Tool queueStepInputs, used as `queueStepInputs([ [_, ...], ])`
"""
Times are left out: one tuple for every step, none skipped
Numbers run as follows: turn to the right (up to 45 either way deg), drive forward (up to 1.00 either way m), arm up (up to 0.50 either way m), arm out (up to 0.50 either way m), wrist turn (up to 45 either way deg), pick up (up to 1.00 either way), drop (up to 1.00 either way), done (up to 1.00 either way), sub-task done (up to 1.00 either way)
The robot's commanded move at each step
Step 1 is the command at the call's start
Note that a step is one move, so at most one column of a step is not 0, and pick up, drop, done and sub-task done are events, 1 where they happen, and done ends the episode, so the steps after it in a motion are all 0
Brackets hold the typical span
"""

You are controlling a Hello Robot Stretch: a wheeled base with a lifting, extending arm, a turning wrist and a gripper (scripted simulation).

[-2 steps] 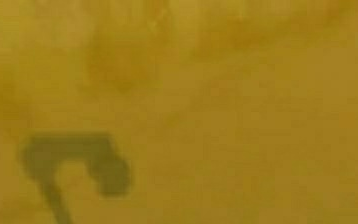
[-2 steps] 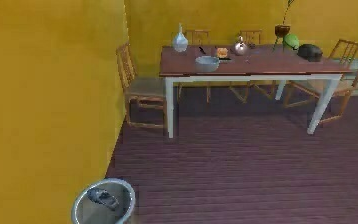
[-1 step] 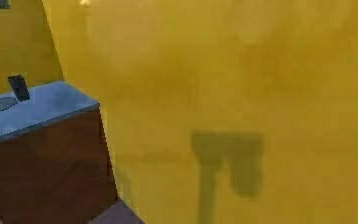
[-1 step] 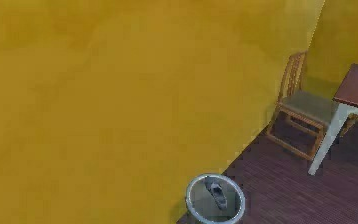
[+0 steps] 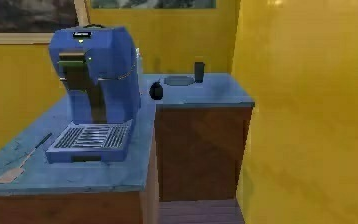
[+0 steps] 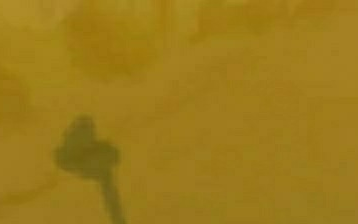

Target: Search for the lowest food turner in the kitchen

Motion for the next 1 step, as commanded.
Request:
queueStepInputs([
  [-45.0, 0.0, 0.0, 0.0, 0.0, 0.0, 0.0, 0.0, 0.0],
])
